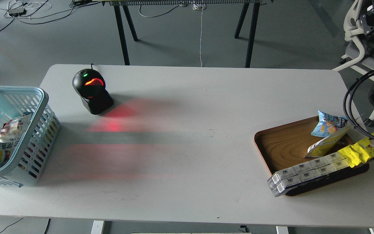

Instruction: Scan snack and place in basket

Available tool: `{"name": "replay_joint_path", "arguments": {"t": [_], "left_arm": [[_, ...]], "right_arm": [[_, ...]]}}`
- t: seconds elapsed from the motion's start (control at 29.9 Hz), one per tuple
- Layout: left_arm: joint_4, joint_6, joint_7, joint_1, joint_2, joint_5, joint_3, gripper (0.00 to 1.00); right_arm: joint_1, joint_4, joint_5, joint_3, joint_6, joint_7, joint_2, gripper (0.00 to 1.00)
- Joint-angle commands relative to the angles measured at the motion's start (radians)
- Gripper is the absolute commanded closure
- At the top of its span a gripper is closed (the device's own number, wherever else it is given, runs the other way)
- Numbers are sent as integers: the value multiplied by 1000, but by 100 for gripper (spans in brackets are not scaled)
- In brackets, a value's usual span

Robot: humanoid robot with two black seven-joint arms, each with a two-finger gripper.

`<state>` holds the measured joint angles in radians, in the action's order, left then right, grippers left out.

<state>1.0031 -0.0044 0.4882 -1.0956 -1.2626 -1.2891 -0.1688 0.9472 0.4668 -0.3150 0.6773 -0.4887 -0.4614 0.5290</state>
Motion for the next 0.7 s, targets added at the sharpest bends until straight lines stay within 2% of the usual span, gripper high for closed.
{"name": "replay_joint_path", "arguments": {"t": [0.0,0.1,0.2,0.3,0.43,0.47,0.57,0.67], "left_arm": [[-82,-90,1,-33,127,193,-79,23],[-167,-166,1,-37,225,362,-156,19],[-214,-219,1,-50,294,497,-225,13],[-250,-243,1,-66,365,614,-274,9],[-297,-246,1,-78,494,834,-328,6],[-305,-247,-9,-78,526,912,-345,4],[-323,-246,-92,-69,597,1095,-371,1],[-343,-259,-131,-66,647,1200,-376,1]], "right_arm": [[25,1,2,-4,0,4,11,1],[41,-5,2,-4,0,15,19,1],[62,-13,2,1,0,59,17,1],[67,-16,1,5,0,78,8,1],[91,-16,1,7,0,78,-10,1],[91,-16,1,10,0,78,-18,1],[93,-19,-1,21,0,81,-35,1],[93,-19,-4,40,0,98,-38,1]]}}
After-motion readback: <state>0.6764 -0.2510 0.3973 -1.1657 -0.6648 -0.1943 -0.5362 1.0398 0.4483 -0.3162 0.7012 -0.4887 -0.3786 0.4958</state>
